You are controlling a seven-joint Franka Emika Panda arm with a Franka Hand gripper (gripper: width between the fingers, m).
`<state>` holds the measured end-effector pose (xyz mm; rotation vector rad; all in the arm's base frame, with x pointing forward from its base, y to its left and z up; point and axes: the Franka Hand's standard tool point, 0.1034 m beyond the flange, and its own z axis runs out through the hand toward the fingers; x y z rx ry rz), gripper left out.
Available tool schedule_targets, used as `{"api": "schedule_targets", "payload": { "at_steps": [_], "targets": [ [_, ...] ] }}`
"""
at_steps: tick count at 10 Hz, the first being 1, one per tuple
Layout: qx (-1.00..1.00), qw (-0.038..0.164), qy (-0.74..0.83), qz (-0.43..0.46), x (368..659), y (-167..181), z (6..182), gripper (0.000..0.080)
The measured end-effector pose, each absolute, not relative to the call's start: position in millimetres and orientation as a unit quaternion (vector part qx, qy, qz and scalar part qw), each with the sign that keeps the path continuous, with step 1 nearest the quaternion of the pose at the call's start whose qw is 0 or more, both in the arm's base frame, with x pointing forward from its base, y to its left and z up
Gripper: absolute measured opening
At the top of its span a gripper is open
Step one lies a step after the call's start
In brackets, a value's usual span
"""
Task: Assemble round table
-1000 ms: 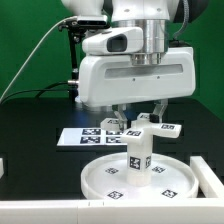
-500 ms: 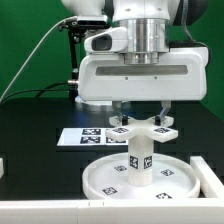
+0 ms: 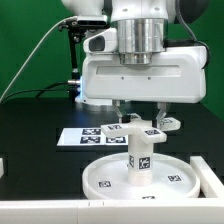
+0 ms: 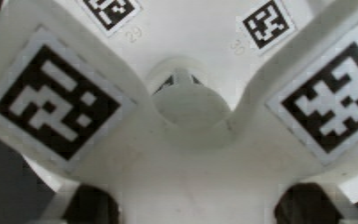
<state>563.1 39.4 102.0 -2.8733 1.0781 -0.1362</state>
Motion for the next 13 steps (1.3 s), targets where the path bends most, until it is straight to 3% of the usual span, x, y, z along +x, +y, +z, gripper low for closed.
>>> {"api": "schedule_targets", "payload": {
  "at_steps": [3, 4, 5, 6, 8, 9, 13],
  "targets": [
    [-0.916, 0.044, 0.396, -0.039, 562, 39, 101.8, 0.0439],
    [-0.917, 0.044, 0.394, -0.039, 562, 39, 101.2, 0.0572],
    [-0.917, 0.044, 0.394, -0.039, 562, 39, 101.1, 0.0572],
    [-0.918, 0.045, 0.392, -0.040, 563, 40, 103.2, 0.0634],
    [-0.919, 0.060, 0.388, -0.040, 565, 46, 135.7, 0.0647],
    [-0.919, 0.062, 0.387, -0.043, 566, 47, 139.9, 0.0649],
    [-0.920, 0.058, 0.386, -0.038, 564, 46, 131.4, 0.0649]
  ]
}}
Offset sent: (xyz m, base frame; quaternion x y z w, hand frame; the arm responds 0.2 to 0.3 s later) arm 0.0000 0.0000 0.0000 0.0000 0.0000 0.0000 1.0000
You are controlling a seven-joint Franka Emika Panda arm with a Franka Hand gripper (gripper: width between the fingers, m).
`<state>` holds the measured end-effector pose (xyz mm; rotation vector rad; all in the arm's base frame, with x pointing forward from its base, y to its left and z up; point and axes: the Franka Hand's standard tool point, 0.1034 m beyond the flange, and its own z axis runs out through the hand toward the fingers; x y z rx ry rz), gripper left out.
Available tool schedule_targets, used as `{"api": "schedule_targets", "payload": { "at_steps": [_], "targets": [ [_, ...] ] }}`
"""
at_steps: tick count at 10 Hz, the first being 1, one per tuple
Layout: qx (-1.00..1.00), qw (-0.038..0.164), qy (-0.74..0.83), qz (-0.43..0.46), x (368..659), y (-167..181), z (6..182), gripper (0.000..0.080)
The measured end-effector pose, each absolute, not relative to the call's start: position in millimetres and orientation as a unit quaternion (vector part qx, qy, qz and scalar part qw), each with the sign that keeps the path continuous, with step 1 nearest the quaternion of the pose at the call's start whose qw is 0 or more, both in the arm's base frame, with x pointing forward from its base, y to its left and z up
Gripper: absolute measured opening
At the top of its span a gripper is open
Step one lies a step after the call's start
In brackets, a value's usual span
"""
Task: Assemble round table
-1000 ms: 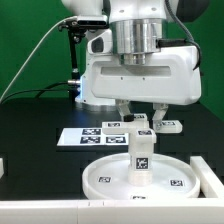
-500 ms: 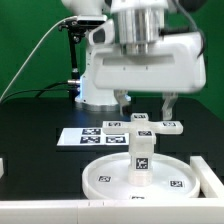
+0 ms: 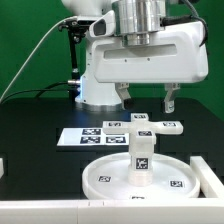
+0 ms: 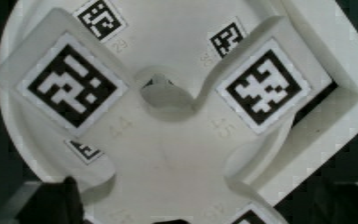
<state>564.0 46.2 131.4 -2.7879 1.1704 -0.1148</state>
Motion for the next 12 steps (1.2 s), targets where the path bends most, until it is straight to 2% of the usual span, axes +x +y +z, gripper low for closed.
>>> {"api": "schedule_targets", "payload": {
  "at_steps": [12],
  "targets": [
    [-0.920, 0.057, 0.386, -0.037, 563.6, 46.1, 130.3, 0.0649]
  ]
}}
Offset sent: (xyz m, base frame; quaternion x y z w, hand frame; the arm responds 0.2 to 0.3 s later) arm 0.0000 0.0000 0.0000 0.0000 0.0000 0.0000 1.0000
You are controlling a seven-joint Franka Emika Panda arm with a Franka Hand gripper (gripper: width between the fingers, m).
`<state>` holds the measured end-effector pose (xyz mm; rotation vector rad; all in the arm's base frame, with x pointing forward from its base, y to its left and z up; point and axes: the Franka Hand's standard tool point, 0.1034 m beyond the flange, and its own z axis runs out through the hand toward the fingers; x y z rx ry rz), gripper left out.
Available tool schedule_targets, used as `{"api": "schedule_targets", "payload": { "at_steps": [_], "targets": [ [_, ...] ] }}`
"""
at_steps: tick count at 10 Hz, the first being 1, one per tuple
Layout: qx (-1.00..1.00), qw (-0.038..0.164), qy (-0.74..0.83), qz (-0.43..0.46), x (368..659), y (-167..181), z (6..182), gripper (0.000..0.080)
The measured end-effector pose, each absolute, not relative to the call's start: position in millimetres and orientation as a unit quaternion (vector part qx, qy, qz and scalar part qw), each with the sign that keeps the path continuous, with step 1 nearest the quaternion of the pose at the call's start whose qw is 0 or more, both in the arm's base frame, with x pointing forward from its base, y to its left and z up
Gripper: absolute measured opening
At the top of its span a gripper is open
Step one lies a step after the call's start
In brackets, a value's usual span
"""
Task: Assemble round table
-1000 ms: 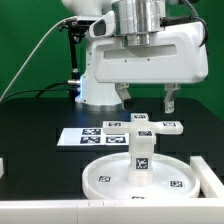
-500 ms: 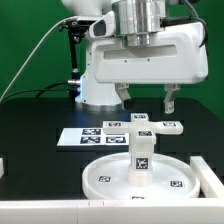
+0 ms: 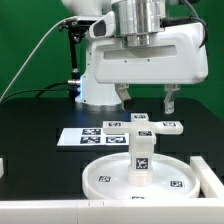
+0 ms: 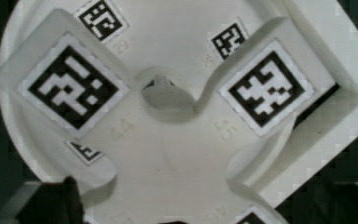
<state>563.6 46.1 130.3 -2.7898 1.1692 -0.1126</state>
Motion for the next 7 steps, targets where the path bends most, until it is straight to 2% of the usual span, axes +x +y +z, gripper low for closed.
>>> {"api": "schedule_targets", "payload": {
  "at_steps": [7],
  "targets": [
    [-0.920, 0.057, 0.386, -0.037, 563.5, 46.1, 130.0, 0.0649]
  ]
}}
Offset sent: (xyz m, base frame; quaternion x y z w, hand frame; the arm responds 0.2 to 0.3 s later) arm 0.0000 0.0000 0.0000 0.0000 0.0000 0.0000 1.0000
